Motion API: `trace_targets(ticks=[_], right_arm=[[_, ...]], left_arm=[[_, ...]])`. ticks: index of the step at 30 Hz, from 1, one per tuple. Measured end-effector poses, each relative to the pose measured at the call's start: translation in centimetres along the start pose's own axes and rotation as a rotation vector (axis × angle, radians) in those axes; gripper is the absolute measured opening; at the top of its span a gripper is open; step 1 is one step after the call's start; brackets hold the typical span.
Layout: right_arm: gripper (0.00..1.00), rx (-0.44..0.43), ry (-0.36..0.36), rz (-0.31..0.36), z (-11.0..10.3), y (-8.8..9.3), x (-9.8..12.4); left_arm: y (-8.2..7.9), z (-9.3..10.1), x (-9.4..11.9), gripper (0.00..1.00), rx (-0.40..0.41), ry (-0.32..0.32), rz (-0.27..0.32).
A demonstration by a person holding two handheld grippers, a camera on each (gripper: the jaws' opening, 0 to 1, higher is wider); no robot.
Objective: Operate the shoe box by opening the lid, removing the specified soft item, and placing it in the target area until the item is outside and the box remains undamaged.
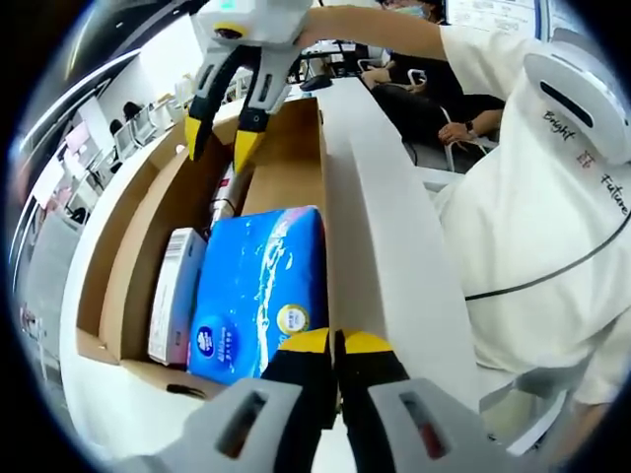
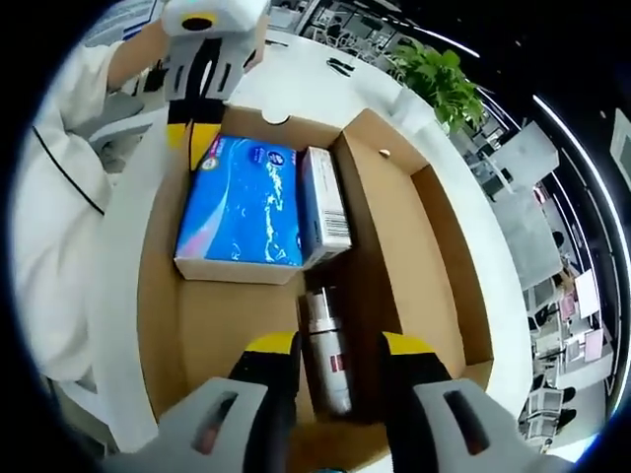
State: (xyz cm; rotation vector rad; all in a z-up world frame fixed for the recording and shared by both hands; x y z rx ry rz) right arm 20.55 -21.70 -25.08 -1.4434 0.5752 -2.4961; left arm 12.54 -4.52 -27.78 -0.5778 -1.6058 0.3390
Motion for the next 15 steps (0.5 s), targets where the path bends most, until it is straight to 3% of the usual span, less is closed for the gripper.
trace_targets(ticks=[11,15], right_arm=[[0.31,-0.02,-0.003,-0.005,-0.21,0.05,-0.44],[0.27,-0.009,-0.01,-0.011,-0.56,-0.06,-1.06]], left_arm=[[0.01,0.01,0.01,0.01,0.0,0.0,0.002],[0.0,0.05,0.0,0.01,-0.005,-0.001,0.002]])
Point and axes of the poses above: the point that each gripper's makers call its tool centre point, and the gripper's own axes: x roughly backward along the fingers, z roughly to its right, y roughly out of its underside, the point moved 3 cm from there along x, roughly backward along the fingers, and after that the axes turned 2 degrees about -y, right-handed, at the moved point
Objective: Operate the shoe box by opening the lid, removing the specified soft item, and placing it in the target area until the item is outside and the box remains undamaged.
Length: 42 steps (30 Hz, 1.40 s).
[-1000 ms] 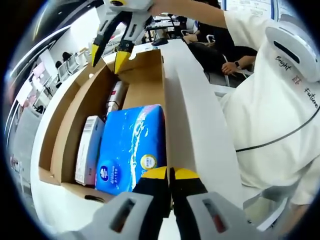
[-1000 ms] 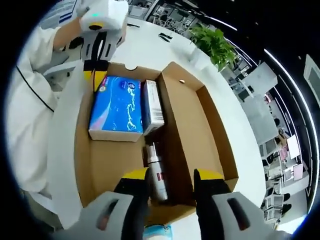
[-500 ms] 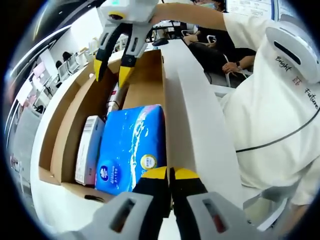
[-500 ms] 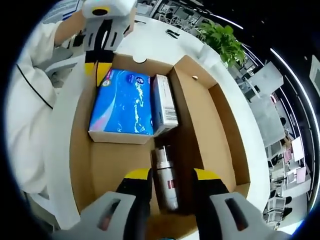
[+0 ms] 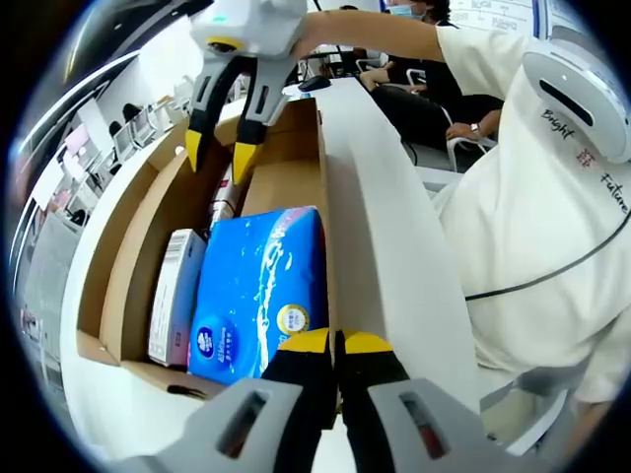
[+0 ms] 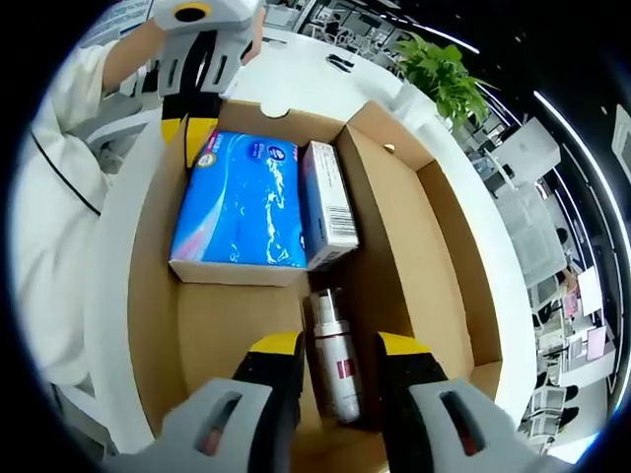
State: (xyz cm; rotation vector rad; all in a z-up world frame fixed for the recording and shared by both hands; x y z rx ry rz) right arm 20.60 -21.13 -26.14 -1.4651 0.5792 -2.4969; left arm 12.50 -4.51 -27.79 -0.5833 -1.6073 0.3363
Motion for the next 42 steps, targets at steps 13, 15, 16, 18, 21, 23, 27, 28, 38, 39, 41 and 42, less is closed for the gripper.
trace_targets(ticks=[13,15,16,18,21,23,27,28,38,39,41,42], right_arm=[[0.3,0.034,-0.009,-0.017,-1.0,0.2,-2.1],[0.3,0.037,-0.01,-0.02,-1.1,0.2,-2.4],[0.3,0.041,-0.007,-0.02,-1.1,0.2,-2.5],[0.3,0.043,-0.007,-0.021,-1.0,0.1,-2.8],[0.29,0.044,-0.002,-0.016,-0.9,-0.1,-2.9],[0.29,0.047,-0.004,-0.022,-0.8,0.0,-3.2],[0.28,0.059,-0.01,-0.028,-0.9,0.0,-3.5],[0.28,0.062,-0.012,-0.031,-1.0,0.0,-3.6],[0.24,0.099,-0.033,-0.075,-1.0,0.5,-4.5],[0.24,0.101,-0.042,-0.081,-1.0,0.4,-4.5],[0.19,0.078,-0.064,-0.092,-1.0,0.3,-4.2],[0.19,0.079,-0.077,-0.097,-1.1,0.2,-4.0]], left_arm=[[0.0,0.0,0.0,0.01,-0.005,-0.001,0.003],[0.0,0.0,0.0,0.01,-0.011,-0.002,0.004],[0.0,0.0,0.0,0.01,-0.006,-0.003,0.002],[0.0,0.0,0.0,0.01,-0.006,-0.003,0.003],[0.0,0.0,0.0,0.01,-0.003,-0.002,0.002],[0.0,0.0,0.0,0.01,-0.002,-0.002,0.002],[0.0,0.0,0.0,0.01,0.002,-0.003,0.002],[0.0,0.0,0.0,0.01,0.002,-0.002,0.002],[0.0,-0.1,0.0,0.01,0.012,0.001,0.003],[0.0,-0.1,0.0,0.01,0.01,0.0,0.004],[0.0,-0.1,0.0,0.01,0.013,-0.001,0.009],[0.0,-0.1,0.0,0.01,0.012,-0.001,0.011]])
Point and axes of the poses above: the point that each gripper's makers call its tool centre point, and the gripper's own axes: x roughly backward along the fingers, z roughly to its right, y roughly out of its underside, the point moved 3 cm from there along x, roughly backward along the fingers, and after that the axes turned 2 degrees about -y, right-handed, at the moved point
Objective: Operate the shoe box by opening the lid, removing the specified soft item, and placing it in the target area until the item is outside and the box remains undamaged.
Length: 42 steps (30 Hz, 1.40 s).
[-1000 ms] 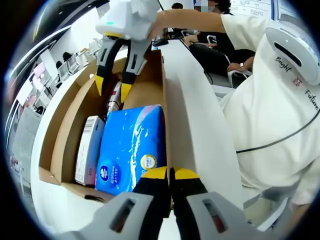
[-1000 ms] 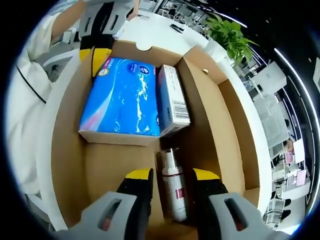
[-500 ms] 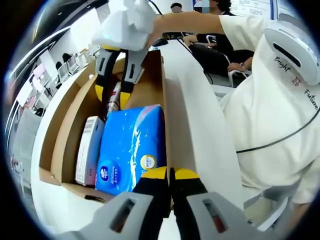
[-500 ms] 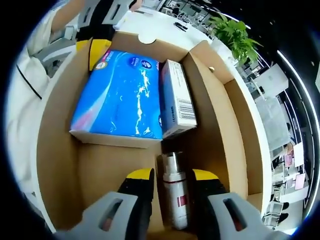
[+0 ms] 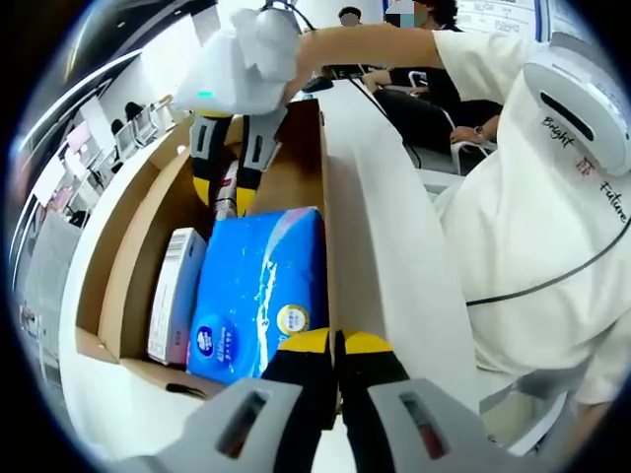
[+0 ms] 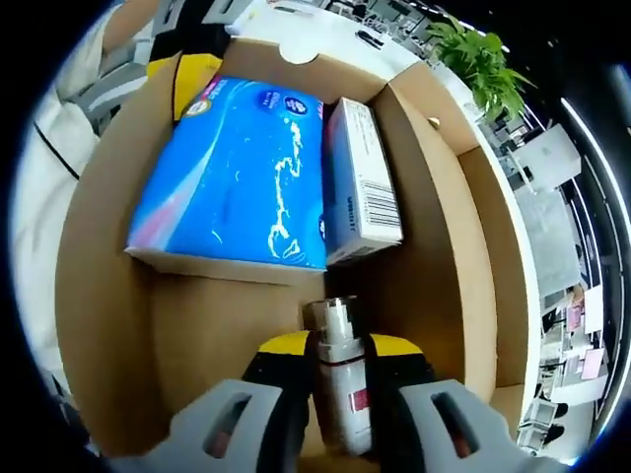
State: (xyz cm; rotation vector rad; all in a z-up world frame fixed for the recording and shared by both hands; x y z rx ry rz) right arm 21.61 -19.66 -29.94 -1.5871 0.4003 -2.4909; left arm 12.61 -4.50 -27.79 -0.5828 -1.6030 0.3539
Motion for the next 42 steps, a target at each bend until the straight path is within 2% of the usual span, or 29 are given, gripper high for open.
trace_targets(ticks=[5,6,9,11,14,16,19,23,25,26,27,29,31,32,34,36,37,39,40,41,42], right_arm=[[0.17,-0.03,-0.047,-0.025,0.2,0.0,0.3],[0.17,-0.059,-0.078,-0.046,0.1,0.1,0.5],[0.17,-0.06,-0.189,-0.109,-0.9,0.5,1.0],[0.16,-0.039,-0.216,-0.136,-1.1,0.3,1.1],[0.18,0.011,-0.266,-0.144,-1.9,0.0,1.0],[0.25,0.018,-0.258,-0.128,-1.9,-0.7,0.3],[0.22,0.037,-0.263,-0.131,-1.7,-1.1,-0.4],[0.21,0.063,-0.336,-0.17,-2.5,-0.4,-0.8],[0.2,0.036,-0.382,-0.198,-2.9,0.1,-0.9],[0.2,0.011,-0.387,-0.178,-2.8,-0.3,-1.0],[0.2,0.023,-0.394,-0.176,-2.4,-0.2,-1.2],[0.2,0.026,-0.434,-0.162,-2.3,-0.1,-1.4],[0.2,-0.008,-0.468,-0.154,-1.9,-0.2,-1.7],[0.2,-0.021,-0.456,-0.169,-1.9,-0.2,-1.6],[0.19,0.006,-0.438,-0.188,-2.1,-0.3,-1.6],[0.19,-0.035,-0.406,-0.246,-2.5,-0.1,-1.2],[0.19,-0.03,-0.41,-0.232,-2.6,-0.2,-1.2],[0.18,-0.084,-0.386,-0.238,-2.5,-0.1,-1.0],[0.18,-0.067,-0.377,-0.22,-2.7,0.0,-0.8],[0.18,-0.053,-0.358,-0.202,-2.2,0.0,-0.9],[0.18,-0.084,-0.309,-0.181,-0.9,0.0,-1.1]], left_arm=[[0.0,0.0,0.0,0.01,-0.002,0.007,-0.003],[0.0,0.0,0.0,0.01,-0.001,0.007,-0.003],[0.0,0.0,0.0,0.01,-0.003,0.005,-0.002],[0.0,0.0,0.0,0.01,-0.004,0.004,-0.002],[0.0,0.0,-0.1,0.01,-0.002,0.005,-0.002],[0.0,0.0,-0.1,0.01,-0.002,0.007,-0.002],[0.0,0.0,-0.1,0.01,-0.003,0.007,-0.002],[0.0,0.0,-0.1,0.01,-0.004,0.006,-0.003],[0.0,0.0,-0.1,0.01,-0.002,0.005,-0.003],[0.0,0.0,-0.1,0.01,-0.002,0.005,-0.003],[0.0,0.0,-0.1,0.01,-0.002,0.005,-0.002],[0.0,0.0,-0.1,0.01,-0.001,0.006,-0.003],[0.0,0.0,-0.1,0.01,-0.004,0.004,-0.004],[0.0,0.0,-0.1,0.01,-0.004,0.004,-0.003],[0.0,0.0,-0.1,0.01,-0.002,0.006,-0.003],[0.0,0.0,-0.1,0.01,-0.003,0.008,-0.005],[0.0,0.0,-0.1,0.01,-0.002,0.008,-0.005],[0.0,0.0,-0.1,0.01,0.0,0.008,-0.005],[0.0,0.0,-0.1,0.01,0.002,0.007,-0.007],[0.0,0.0,-0.1,0.01,0.002,0.008,-0.008],[0.0,0.0,-0.1,0.01,0.003,0.008,-0.008]])
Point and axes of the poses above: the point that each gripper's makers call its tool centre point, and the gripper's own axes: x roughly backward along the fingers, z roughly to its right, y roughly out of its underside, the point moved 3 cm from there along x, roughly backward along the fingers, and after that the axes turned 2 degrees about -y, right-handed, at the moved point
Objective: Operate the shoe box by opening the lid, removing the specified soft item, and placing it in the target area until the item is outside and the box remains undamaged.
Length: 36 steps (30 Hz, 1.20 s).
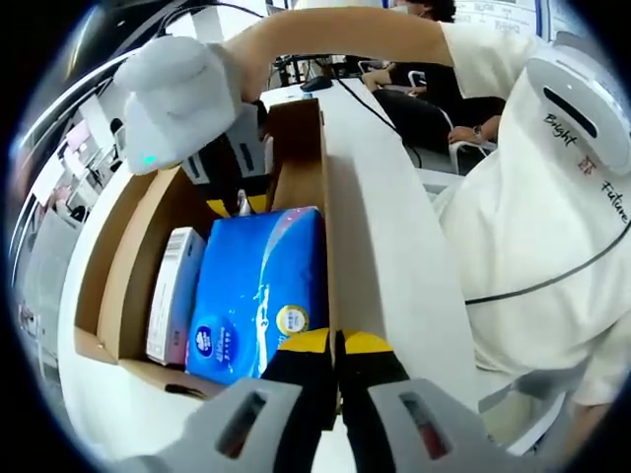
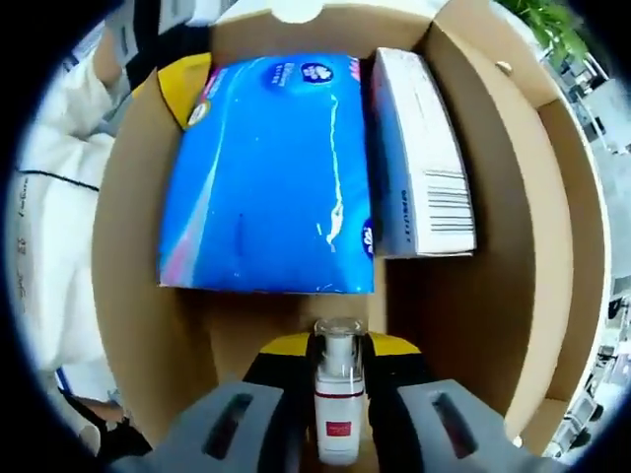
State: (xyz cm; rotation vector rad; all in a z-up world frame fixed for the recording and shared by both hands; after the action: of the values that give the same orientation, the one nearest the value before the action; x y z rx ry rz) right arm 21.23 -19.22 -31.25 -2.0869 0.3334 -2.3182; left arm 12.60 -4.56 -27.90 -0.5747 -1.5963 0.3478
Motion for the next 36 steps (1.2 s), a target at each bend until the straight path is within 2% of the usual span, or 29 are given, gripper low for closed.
trace_targets(ticks=[3,4,7,10,12,13,15,17,22,24,25,27,29,32,33,34,36], right_arm=[[0.18,0.011,0.02,0.045,1.7,0.0,0.5],[0.18,0.01,0.054,0.094,2.3,-0.4,1.0],[0.18,-0.058,0.11,0.116,1.0,-0.2,2.0],[0.18,-0.052,0.158,0.218,0.3,-0.9,3.3],[0.18,-0.076,0.174,0.262,0.7,-1.2,3.8],[0.18,-0.077,0.221,0.297,0.8,-1.3,4.2],[0.18,-0.096,0.253,0.332,0.7,-1.1,4.6],[0.18,-0.16,0.267,0.391,0.6,-1.0,4.7],[0.18,-0.239,0.328,0.511,0.3,-0.9,5.4],[0.18,-0.305,0.336,0.6,0.3,-1.4,6.2],[0.18,-0.302,0.329,0.622,0.1,-1.5,6.6],[0.18,-0.338,0.387,0.682,0.5,-1.4,7.6],[0.18,-0.37,0.425,0.699,0.6,-0.8,8.3],[0.18,-0.438,0.429,0.813,0.6,-0.4,9.7],[0.18,-0.492,0.439,0.825,0.9,0.3,9.9],[0.18,-0.506,0.451,0.829,1.1,0.8,10.0],[0.18,-0.536,0.481,0.886,1.7,1.2,10.4]], left_arm=[[0.0,0.0,0.0,0.01,0.001,0.0,0.001],[0.0,0.0,0.0,0.01,0.0,0.0,0.0],[0.0,0.0,0.0,0.01,-0.001,-0.002,0.002],[0.0,0.0,0.0,0.01,-0.003,-0.001,-0.001],[0.0,0.0,0.0,0.01,0.0,0.0,0.0],[0.0,0.0,0.0,0.01,0.001,-0.001,0.001],[0.0,0.0,0.0,0.01,-0.003,-0.006,0.001],[0.0,0.1,0.0,0.01,-0.005,-0.008,0.002],[0.0,0.1,0.1,0.01,-0.012,-0.009,0.002],[0.0,0.0,0.1,0.01,-0.008,-0.006,0.003],[0.0,0.0,0.1,0.01,-0.008,-0.005,0.003],[-0.1,0.1,0.1,0.01,-0.008,-0.006,0.003],[-0.1,0.1,0.1,0.01,-0.006,-0.007,0.003],[-0.1,0.1,0.1,0.01,-0.005,-0.007,0.001],[-0.1,0.1,0.1,0.01,-0.005,-0.005,0.0],[-0.1,0.1,0.1,0.01,-0.002,-0.004,-0.001],[0.0,0.1,0.1,0.01,-0.003,-0.003,-0.003]])
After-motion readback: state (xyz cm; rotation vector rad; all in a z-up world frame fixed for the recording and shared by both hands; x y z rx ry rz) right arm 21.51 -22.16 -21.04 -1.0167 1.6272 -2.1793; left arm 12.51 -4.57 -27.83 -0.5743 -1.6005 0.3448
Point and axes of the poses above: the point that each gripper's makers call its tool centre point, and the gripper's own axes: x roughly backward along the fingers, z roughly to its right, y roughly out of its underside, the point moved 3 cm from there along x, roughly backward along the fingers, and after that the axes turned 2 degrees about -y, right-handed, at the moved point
